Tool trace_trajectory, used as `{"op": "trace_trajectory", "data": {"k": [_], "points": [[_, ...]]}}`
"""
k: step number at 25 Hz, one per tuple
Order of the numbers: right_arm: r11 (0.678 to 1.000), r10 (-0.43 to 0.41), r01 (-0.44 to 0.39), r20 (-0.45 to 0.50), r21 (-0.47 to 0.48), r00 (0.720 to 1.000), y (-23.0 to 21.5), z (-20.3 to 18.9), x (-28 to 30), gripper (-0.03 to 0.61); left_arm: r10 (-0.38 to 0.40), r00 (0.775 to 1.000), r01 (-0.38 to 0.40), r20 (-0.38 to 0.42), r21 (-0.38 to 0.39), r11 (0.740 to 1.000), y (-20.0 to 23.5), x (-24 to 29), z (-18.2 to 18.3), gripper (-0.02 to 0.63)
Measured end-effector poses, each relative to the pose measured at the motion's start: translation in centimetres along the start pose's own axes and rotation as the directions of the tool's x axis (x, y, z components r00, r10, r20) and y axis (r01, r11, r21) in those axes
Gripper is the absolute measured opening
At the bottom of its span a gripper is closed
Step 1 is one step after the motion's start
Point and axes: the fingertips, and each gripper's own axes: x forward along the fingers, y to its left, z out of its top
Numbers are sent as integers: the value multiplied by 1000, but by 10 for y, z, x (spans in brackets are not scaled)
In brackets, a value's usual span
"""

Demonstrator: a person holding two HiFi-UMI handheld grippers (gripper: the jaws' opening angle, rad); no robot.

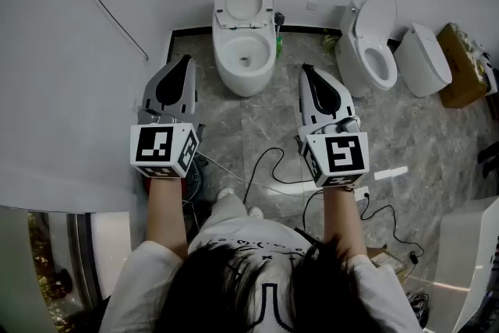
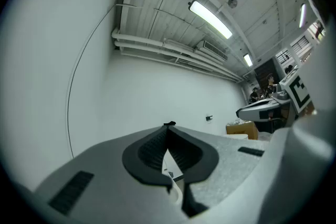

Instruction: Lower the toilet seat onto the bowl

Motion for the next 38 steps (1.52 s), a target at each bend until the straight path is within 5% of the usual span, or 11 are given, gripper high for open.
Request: {"op": "trace_trajectory", "data": {"k": [7, 14, 29, 38], "points": [[1000, -1, 2, 76, -5, 997, -16, 0, 1, 26, -12, 1000, 12, -4, 2, 1000, -13, 10, -5, 9], [1000, -14, 14, 52, 13, 999, -32, -19, 47, 28, -11, 1000, 11, -16, -8, 1000, 12, 55, -24, 9], [999, -40, 40, 5, 31, 999, -92, -55, 283, 28, -30, 999, 30, -18, -31, 999, 135, 262, -79, 9], [997, -63, 64, -20, 37, 998, -107, -64, 362, 28, -65, 997, 64, -39, -39, 997, 179, 329, -101, 9]]}}
